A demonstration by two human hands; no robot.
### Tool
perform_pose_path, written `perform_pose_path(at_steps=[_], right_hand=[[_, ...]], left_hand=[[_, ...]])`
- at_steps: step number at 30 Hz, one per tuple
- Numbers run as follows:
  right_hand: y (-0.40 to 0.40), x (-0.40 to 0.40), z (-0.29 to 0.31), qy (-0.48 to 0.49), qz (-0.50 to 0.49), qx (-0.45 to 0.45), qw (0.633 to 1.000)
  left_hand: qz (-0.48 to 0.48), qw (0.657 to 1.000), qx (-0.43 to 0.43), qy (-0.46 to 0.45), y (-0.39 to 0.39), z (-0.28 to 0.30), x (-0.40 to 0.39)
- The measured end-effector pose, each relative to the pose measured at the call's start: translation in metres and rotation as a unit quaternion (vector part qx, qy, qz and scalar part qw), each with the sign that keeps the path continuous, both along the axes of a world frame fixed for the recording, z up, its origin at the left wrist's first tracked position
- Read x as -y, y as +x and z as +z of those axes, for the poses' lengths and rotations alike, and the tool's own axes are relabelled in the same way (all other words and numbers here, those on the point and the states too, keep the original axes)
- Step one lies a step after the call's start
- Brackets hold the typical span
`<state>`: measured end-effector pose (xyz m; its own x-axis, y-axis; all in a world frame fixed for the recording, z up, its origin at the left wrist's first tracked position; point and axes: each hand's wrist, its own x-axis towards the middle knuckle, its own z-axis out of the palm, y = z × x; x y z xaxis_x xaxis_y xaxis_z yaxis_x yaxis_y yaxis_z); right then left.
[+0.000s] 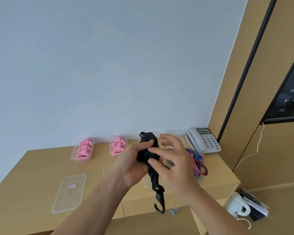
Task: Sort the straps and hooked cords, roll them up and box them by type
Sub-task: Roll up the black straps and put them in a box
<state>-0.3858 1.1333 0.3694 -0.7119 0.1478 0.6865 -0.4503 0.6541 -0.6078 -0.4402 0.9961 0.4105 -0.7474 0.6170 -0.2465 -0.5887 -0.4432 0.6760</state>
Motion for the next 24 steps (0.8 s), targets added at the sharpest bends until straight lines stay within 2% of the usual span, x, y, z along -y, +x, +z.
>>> perform_pose_path(at_steps=[2,5,8,11,17,22,24], right_hand=[[0.003,0.004,0.0,-0.053,0.007,0.09,0.995],[0.007,0.008,-0.001,-0.144,0.064,0.302,0.94],[0.003,0.009,-0.004,-0.161,0.104,0.387,0.902],[0.003,0.009,0.0,-0.14,0.104,0.39,0.904],[0.004,-0.003,0.012,-0.094,0.069,0.366,0.923],[0.003,-0.013,0.021,0.035,0.005,0.347,0.937],[0.004,-0.016,0.025,0.085,-0.03,0.324,0.942]], left_hand=[[0.03,1.0,0.001,-0.007,-0.002,0.001,-0.001],[0.085,0.996,0.0,-0.008,-0.008,0.0,-0.002],[0.123,0.991,-0.051,-0.029,-0.013,-0.007,0.002],[0.152,0.973,-0.137,-0.108,-0.012,-0.014,0.006],[0.175,0.908,-0.258,-0.28,-0.009,-0.018,0.006],[0.142,0.862,-0.344,-0.346,-0.006,-0.026,0.002],[0.105,0.853,-0.361,-0.361,-0.004,-0.026,0.002]])
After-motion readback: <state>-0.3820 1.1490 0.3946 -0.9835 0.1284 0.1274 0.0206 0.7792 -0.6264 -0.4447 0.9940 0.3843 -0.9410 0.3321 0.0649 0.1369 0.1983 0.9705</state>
